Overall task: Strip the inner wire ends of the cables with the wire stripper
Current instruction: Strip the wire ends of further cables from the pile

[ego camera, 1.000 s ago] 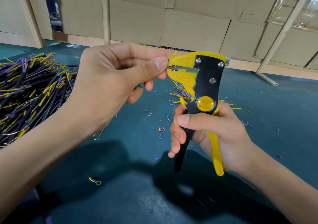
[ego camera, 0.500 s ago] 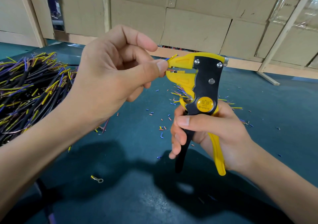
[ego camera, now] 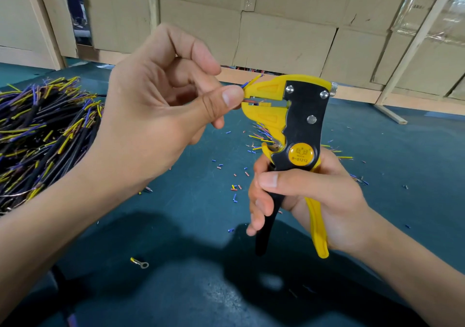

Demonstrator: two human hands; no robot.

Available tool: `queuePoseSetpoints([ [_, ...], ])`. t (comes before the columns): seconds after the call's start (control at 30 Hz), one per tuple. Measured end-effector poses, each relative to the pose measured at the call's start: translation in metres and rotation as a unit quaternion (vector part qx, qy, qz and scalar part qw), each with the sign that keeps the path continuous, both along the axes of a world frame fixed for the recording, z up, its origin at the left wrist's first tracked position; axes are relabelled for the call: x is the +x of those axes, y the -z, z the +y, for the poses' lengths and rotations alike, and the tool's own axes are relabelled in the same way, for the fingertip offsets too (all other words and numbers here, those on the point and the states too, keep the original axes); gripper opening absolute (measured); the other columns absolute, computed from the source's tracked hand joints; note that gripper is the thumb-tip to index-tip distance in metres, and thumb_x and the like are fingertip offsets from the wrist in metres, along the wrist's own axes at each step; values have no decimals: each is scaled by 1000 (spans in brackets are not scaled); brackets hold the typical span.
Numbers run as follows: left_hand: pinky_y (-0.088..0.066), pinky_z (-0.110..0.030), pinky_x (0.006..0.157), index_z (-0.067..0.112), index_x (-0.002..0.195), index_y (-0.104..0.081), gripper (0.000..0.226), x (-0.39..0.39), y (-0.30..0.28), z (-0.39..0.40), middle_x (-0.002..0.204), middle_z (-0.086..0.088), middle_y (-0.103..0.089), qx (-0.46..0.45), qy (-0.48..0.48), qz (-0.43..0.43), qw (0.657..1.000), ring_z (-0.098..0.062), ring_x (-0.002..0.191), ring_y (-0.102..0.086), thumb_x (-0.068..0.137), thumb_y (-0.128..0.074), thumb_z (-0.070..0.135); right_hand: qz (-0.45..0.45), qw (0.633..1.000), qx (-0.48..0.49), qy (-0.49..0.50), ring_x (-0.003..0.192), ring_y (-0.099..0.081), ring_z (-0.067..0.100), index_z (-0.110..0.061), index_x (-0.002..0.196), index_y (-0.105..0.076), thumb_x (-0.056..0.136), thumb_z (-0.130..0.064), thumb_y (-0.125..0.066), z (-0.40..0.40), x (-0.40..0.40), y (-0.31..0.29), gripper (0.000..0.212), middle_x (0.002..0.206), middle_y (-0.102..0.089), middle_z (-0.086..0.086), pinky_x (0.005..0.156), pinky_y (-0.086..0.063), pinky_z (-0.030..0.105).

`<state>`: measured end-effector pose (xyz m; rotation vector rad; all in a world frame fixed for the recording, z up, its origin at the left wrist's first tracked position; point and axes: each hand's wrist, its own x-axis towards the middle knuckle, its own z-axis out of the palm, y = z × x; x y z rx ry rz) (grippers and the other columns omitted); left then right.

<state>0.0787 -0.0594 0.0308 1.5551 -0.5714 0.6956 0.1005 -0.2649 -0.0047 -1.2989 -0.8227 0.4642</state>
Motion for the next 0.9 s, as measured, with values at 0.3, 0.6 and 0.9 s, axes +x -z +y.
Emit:
queuePoseSetpoints([
  [0.3, -41, -14, 51, 35, 80, -63, 25, -2, 1, -3, 69, 7, -63, 4, -22, 0, 1000, -15, 59, -60, 85, -76, 14, 30, 999, 10, 9, 47, -57, 30, 5, 64, -49, 75, -6, -59, 2, -4, -1, 18, 54, -53, 12, 51, -54, 46],
  [0.6, -38, -13, 50, 14, 84, -60, 16, 0, 6, -10, 66, -9, -67, 29, -50, 61, 996, -5, 49, -55, 86, -74, 7, 93, 991, -19, 98, 34, -39, 23, -7, 50, -50, 63, -6, -47, 3, -2, -6, 14, 42, -38, 10, 40, -44, 28],
  [0.9, -38, -10, 48, 19, 85, -75, 3, 4, 3, -2, 69, 2, -72, 101, -65, 119, 986, -3, 51, -52, 88, -74, 18, 73, 992, -61, 82, 35, -40, 24, -4, 55, -51, 63, -7, -52, -6, 12, -3, 9, 44, -40, 11, 43, -46, 29],
])
